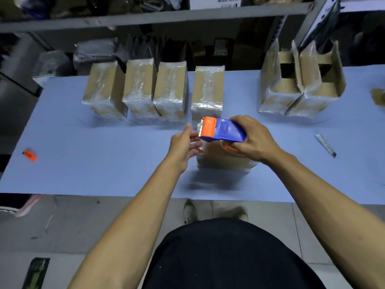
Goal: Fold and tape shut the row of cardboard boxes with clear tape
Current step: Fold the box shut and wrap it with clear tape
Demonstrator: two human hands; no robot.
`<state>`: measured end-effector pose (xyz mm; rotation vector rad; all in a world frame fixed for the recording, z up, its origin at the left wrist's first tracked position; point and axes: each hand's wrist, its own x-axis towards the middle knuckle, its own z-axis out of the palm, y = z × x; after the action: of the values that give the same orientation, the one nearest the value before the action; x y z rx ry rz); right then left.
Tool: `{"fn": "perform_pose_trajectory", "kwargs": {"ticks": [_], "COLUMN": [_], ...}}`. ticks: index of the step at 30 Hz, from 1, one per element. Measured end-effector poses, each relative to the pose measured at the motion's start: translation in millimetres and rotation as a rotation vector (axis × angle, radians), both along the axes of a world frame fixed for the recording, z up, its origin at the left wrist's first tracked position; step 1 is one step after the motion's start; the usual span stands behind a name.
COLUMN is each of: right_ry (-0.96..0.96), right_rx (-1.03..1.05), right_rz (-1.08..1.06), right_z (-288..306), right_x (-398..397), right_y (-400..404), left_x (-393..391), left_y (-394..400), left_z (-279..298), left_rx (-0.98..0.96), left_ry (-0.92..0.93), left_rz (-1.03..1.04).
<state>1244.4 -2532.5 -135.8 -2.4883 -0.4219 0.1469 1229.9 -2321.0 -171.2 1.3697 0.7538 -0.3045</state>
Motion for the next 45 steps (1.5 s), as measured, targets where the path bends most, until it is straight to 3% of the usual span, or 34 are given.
{"fn": "perform_pose_trajectory", "kwargs": {"ticks": [2,5,7,12,15,20,26,31,35,38,40,45], "right_ry": [0.0,0.01,0.011,-0.016,-0.042,-0.023,-0.036,-0.042,-0.037,-0.041,-0.036,-0.012], "right_rx": [0.008,0.018,0.014,-0.055,-0.153,-0.217,-0.234,-0.225,-0.219,-0.213,-0.215,-0.193], "right_rz": [0.006,0.012,0.014,0.093,0.126,0.097,0.07,0.007,0.015,0.017,0.028,0.113], "right_z": [1,3,4,10,13,13,12,9,7,6,8,15], "right_x": [-1,-1,-1,2,5,5,6,6,7,8,10,7], "right_y": [0,0,-1,5,-9,-24,-14,-20,-22,-24,-25,-33], "left_x": [3,6,6,11,11,9,15,13,16,22,23,19], "left_y": [-3,-7,-6,-3,16,19,-14,-15,-14,-23,-35,-38], "left_z": [7,7,4,-14,-27,-55,-72,-79,-80,-63,-59,-65], "left_rx": [-0.19,-0.242,-0.183,0.276,0.241,0.26,0.028,-0.067,0.208,0.124,0.201,0.347], "left_ry": [0.049,0.034,0.002,-0.118,-0.054,0.051,0.204,0.398,0.181,0.006,-0.031,-0.124], "left_rz": [-0.109,-0.072,-0.06,-0.099,0.038,0.03,0.139,0.005,0.063,-0.066,-0.225,-0.217]}}
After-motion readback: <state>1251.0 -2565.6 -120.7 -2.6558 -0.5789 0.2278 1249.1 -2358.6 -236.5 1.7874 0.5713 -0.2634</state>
